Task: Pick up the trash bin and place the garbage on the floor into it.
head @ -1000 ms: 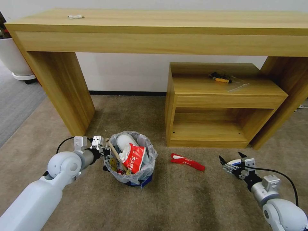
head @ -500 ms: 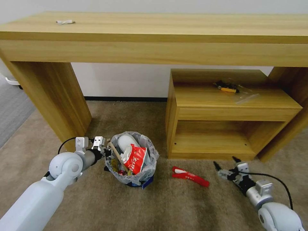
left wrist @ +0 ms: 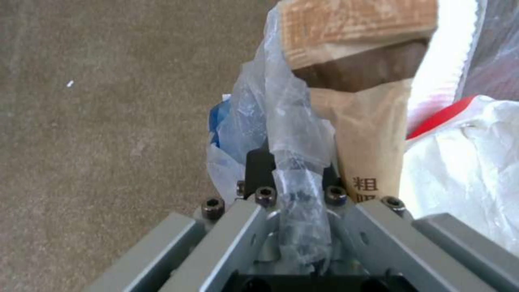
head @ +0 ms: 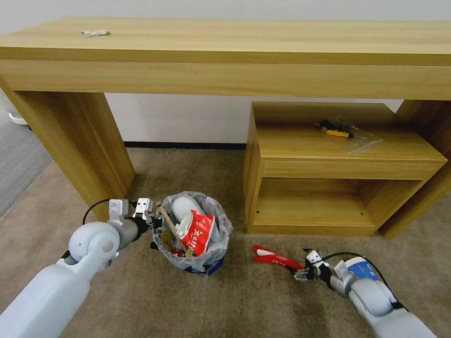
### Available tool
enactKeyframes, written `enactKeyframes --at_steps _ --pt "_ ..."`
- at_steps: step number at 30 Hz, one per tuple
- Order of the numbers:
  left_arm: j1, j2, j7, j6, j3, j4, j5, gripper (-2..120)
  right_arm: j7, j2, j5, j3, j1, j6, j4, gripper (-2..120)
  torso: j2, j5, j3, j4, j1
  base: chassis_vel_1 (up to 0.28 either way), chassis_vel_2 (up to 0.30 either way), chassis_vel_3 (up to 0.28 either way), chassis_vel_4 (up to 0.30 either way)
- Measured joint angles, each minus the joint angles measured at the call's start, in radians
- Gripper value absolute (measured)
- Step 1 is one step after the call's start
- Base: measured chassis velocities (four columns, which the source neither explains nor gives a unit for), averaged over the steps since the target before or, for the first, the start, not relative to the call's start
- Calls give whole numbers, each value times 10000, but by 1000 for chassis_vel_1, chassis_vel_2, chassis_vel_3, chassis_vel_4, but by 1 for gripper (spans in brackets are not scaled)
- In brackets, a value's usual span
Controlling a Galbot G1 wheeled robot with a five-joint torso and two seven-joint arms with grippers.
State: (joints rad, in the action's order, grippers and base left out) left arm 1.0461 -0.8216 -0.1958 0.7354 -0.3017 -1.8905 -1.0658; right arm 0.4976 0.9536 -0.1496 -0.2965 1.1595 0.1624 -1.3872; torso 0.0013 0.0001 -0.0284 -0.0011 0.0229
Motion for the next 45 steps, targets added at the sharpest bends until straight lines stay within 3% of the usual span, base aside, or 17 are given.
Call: enactKeyframes --at_steps 4,8,20,26,45 --pt "52 39 -6 0 -41 -41 2 0 564 -185 -373 532 -394 103 279 100 -1 1 0 7 0 0 0 0 0" --pt "-15 -19 -87 0 11 -68 0 0 1283 -279 -170 1137 -888 35 610 100 0 0 0 -3 0 0 0 0 0" --pt "-30 -36 -395 1 132 -382 -174 0 1369 322 298 1855 -2110 -195 2233 96 0 0 0 3 0 0 0 0 0" --pt "-31 -17 -397 0 129 -382 -174 0 1297 553 373 1818 -2270 -320 2910 72 0 0 0 2 0 0 0 0 0" --pt "-64 17 -278 0 133 -345 -181 0 1058 908 350 1512 -2206 -411 3321 4 1 0 0 2 0 0 0 0 0"
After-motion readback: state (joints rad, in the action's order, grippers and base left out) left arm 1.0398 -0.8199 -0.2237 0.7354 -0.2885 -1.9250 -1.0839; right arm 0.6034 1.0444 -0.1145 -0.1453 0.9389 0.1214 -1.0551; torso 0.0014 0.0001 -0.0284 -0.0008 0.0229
